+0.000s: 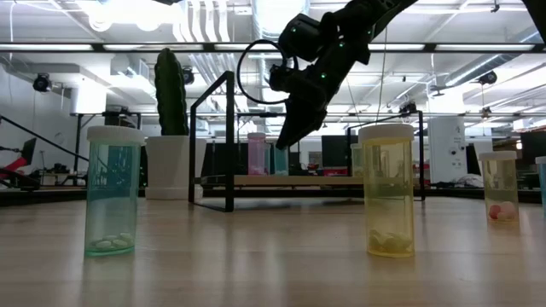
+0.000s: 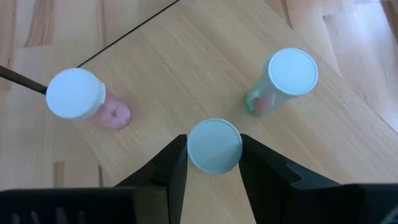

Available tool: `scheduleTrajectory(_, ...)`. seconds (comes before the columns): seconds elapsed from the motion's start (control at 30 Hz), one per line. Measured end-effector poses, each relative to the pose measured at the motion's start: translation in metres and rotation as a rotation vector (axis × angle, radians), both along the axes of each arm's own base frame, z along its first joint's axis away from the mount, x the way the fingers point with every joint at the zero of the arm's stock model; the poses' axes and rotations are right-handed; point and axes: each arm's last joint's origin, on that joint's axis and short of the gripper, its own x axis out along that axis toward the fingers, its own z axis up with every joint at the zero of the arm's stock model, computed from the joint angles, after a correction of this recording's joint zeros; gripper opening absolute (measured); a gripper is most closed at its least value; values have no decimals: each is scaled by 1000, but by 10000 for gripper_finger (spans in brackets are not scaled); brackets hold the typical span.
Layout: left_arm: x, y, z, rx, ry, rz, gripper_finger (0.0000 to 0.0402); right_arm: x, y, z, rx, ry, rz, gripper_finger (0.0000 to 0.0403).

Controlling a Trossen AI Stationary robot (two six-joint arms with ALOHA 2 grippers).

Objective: Pick and place medicine bottles onto shelf by color
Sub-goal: Adjust the green pill bottle on the shelf

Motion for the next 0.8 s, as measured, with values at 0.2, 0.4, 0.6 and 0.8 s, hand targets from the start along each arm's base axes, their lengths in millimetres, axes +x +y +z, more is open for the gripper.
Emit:
scheduleTrajectory(0.2, 0, 0, 0, 0, -1, 0, 215, -1, 0, -2, -5, 3, 10, 123)
scheduleTrajectory(0.4, 1, 0, 0, 0, 2, 0, 215, -2, 0, -4, 4, 10, 1, 136)
scheduleTrajectory(0.6, 1, 0, 0, 0, 1, 0, 215, -1, 0, -3, 6, 4, -5, 160)
scheduleTrajectory(0.8, 1, 0, 0, 0, 1, 0, 215, -2, 0, -3, 6, 3, -6, 191)
